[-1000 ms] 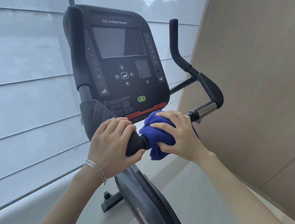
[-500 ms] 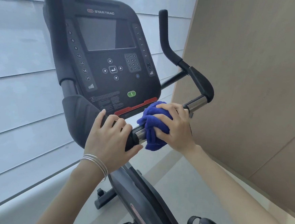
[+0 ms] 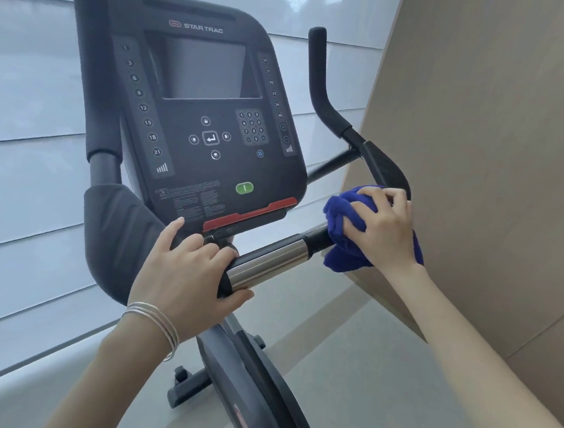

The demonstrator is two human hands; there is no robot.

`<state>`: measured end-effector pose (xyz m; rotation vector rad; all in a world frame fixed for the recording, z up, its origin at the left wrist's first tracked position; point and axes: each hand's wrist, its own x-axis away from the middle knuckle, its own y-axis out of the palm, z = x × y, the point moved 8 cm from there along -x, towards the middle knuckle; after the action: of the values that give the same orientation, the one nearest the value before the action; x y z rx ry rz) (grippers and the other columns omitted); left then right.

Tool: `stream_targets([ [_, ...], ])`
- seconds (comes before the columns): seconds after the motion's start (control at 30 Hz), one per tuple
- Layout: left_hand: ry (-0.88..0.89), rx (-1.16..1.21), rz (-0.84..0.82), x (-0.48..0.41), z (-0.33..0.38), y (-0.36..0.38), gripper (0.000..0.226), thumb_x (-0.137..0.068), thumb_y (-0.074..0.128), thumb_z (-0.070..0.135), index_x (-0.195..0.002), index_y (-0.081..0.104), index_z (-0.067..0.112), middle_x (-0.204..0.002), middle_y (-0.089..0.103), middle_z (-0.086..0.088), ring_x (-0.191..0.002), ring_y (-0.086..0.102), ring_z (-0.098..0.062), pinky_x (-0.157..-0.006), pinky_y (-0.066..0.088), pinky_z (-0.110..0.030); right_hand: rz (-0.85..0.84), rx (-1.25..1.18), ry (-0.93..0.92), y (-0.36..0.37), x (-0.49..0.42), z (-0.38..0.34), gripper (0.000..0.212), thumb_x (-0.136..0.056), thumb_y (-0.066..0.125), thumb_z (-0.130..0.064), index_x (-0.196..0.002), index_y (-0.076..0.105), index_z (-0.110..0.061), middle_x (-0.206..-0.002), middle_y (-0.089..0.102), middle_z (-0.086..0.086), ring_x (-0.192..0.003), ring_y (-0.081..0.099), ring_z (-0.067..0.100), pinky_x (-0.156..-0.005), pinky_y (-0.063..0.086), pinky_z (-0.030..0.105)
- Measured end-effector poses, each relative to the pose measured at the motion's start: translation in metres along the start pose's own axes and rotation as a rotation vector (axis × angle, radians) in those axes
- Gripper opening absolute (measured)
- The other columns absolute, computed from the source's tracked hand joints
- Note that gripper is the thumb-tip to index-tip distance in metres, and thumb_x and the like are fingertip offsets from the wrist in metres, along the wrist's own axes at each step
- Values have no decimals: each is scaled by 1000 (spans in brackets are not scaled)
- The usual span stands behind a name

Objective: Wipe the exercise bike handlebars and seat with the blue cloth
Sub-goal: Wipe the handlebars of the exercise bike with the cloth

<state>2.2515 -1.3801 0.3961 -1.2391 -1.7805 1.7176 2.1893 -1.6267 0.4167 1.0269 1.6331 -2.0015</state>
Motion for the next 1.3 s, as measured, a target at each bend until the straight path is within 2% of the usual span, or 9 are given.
stream_targets([
  [0.13,2,-5,24,0,3,-2,42,-75,58,62,-88,70,23,-71,69,6,-72,66,-22,-104,40,-54,17,-61,-47,4,5,-5,34,-92,46,-42,-90,69,-17,-113,65,4,-102,51,32,-76,43,43],
  [0.3,24,-16,95,1,5,-6,53,-78,37,63,-86,70,22,-68,67,6,-68,65,-22,-101,44,-52,-52,-171,-329,8,-6,-52,36,-90,47,-42,-84,71,-16,-98,71,1,-93,59,26,-79,44,42],
  [0.37,27,-10,100,1,5,-5,58,-78,31,63,-89,70,22,-69,67,6,-69,64,-21,-102,43,-51,-214,-247,-385,14,-22,-52,41,-89,44,-45,-80,71,-15,-90,72,-1,-84,60,21,-79,44,40],
  [0.5,20,-6,107,2,4,-6,56,-78,31,64,-88,69,23,-67,65,7,-68,64,-20,-101,44,-50,-593,-250,-262,47,-47,-39,51,-91,37,-53,-77,66,-14,-77,67,1,-75,58,22,-79,45,40],
  [0.57,11,-6,102,1,3,-6,55,-78,32,64,-87,69,24,-68,65,7,-68,63,-20,-102,43,-49,-512,-273,-282,46,-47,-37,47,-92,39,-49,-79,68,-15,-80,68,0,-77,59,21,-80,44,39],
  [0.73,0,-2,84,2,2,-3,57,-78,30,65,-90,69,25,-70,66,9,-71,63,-19,-104,40,-48,118,-285,-289,5,0,-32,25,-83,54,-33,-82,72,-16,-93,71,3,-87,63,25,-78,43,39],
  [0.93,2,-2,75,1,3,-4,57,-78,31,66,-90,69,25,-70,65,9,-71,63,-19,-104,41,-48,-180,-397,-274,23,-33,-23,40,-88,41,-39,-82,69,-12,-81,70,1,-75,61,23,-75,46,43],
  [1.1,5,6,89,1,3,-5,56,-78,32,64,-88,70,24,-69,67,8,-69,64,-20,-100,45,-50,174,-330,-252,17,7,-6,29,-87,52,-33,-99,69,-14,-106,66,7,-95,59,28,-86,43,41],
  [1.3,0,-29,82,2,3,-2,59,-78,31,65,-92,70,23,-71,68,7,-73,65,-22,-101,43,-49,48,-224,-81,25,16,61,38,-87,49,-33,-117,61,-14,-123,57,12,-113,49,31,-93,42,44],
])
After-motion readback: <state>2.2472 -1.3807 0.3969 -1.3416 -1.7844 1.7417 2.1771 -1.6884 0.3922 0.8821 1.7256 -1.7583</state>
